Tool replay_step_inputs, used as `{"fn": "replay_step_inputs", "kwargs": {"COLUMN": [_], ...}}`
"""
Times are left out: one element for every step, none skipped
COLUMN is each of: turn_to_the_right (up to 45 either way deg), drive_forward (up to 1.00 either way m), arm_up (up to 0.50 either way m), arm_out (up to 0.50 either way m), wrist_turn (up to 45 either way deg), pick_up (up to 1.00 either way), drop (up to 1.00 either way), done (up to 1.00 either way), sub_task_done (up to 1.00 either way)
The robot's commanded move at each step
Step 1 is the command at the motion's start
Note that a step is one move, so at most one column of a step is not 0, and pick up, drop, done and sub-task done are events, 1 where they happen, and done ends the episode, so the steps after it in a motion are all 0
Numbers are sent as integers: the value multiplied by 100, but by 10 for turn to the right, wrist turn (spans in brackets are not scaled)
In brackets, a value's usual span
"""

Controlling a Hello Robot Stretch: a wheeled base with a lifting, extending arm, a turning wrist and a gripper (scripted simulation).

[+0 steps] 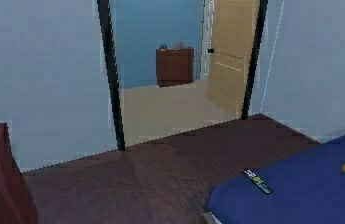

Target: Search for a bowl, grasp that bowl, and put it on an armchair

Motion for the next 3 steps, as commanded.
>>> {"fn": "replay_step_inputs", "kwargs": {"turn_to_the_right": [-210, 0, 330], "drive_forward": [0, 85, 0], "arm_up": [0, 0, 0], "arm_out": [0, 0, 0], "wrist_turn": [0, 0, 0], "pick_up": [0, 0, 0], "drop": [0, 0, 0], "done": [0, 0, 0], "sub_task_done": [0, 0, 0]}}
